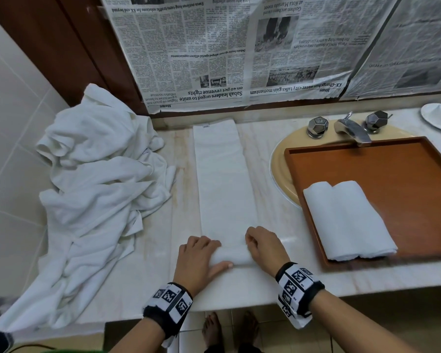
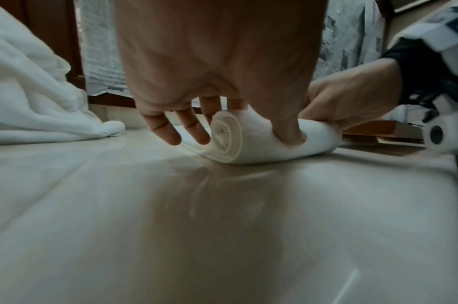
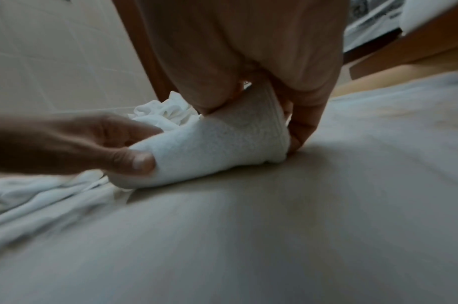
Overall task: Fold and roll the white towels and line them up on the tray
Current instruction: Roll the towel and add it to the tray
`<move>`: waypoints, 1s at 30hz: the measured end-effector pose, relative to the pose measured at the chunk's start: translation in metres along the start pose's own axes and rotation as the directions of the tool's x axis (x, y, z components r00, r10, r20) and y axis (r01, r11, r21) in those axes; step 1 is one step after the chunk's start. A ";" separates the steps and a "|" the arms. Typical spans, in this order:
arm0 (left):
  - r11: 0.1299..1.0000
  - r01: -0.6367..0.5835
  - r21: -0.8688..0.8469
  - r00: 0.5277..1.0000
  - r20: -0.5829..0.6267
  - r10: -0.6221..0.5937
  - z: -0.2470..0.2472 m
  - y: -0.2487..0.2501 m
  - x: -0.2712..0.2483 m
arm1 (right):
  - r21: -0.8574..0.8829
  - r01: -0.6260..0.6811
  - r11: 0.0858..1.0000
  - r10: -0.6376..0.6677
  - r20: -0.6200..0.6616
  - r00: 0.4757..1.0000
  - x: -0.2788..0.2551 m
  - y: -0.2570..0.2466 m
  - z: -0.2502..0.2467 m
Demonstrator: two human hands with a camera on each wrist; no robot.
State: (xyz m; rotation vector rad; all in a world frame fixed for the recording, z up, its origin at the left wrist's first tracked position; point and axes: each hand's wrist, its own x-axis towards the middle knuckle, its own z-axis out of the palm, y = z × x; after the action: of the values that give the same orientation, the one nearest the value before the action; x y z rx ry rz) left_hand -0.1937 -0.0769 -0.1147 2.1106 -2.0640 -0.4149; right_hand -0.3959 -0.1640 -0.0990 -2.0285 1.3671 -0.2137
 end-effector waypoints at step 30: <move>0.917 0.153 -0.369 0.988 0.067 -0.138 0.002 0.009 0.001 | -0.148 0.166 0.975 -0.142 0.162 0.977 -0.006 0.012 -0.013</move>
State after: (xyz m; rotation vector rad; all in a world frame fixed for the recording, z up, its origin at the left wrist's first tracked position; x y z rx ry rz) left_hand -0.2033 -0.0777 -0.1140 2.0367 -1.6824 -0.8071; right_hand -0.4141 -0.1668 -0.0945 -2.2382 1.1666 -0.0176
